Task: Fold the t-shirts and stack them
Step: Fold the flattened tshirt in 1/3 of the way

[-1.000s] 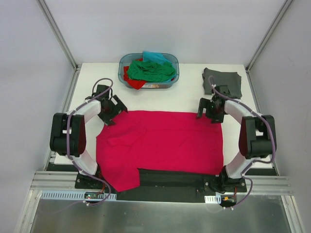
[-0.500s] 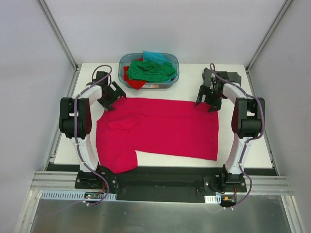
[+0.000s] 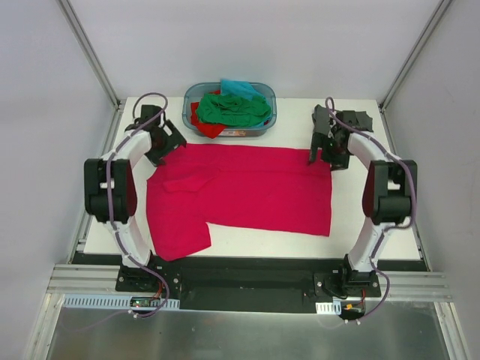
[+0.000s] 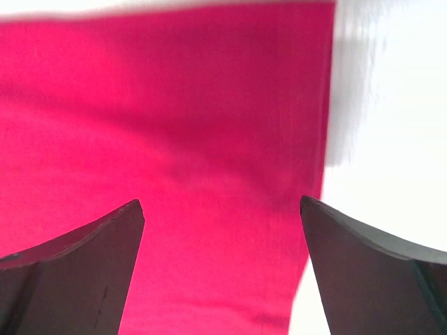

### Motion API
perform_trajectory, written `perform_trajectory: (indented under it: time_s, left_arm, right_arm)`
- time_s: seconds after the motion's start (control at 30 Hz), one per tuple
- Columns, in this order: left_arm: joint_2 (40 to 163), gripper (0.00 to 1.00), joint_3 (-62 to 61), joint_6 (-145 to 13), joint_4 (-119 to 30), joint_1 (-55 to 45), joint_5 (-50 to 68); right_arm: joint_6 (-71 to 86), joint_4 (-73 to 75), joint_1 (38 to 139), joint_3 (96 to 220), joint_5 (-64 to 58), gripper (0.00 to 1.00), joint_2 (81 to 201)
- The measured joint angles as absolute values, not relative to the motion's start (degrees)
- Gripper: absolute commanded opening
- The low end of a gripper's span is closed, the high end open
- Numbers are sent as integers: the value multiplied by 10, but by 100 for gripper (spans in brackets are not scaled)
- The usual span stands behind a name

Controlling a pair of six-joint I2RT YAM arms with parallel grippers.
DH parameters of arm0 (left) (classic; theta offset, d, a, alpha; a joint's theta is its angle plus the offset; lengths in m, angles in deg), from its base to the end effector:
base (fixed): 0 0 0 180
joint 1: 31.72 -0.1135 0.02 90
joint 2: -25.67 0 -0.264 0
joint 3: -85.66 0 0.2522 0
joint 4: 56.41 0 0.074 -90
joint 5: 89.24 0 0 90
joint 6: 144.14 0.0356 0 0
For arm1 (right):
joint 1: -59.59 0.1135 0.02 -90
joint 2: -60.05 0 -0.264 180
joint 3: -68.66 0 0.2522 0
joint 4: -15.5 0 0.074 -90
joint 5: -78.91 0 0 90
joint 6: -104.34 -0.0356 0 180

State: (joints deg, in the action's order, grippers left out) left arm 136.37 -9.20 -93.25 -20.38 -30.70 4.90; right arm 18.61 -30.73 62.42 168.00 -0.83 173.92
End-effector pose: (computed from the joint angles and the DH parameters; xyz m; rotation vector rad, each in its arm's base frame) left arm 0.4234 -0.0101 0.2055 -0.7905 2.3863 -0.3834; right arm 0.4234 0.0273 0.1965 -0.2235 2.6118 0.2267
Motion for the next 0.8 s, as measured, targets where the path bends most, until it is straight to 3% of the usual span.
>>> perform_trajectory:
  time_s: [0.2,0.33,0.53,0.8]
  left_arm:
    - [1131,99,47,-931,-194,-300,14]
    - [1038,99,126,-931,-205,-252,31]
    - [1047,99,257,-931,-287,-189,134]
    - [1111,99,269,-943,-387,-186,173]
  right_arm:
    - [188,-237,629,1442,-11,96,1482]
    - [167,-162,635,1339,59,96,1401]
    - [133,-99,693,1245,116,96,1402]
    - [134,-86,704,1231,94,96,1411]
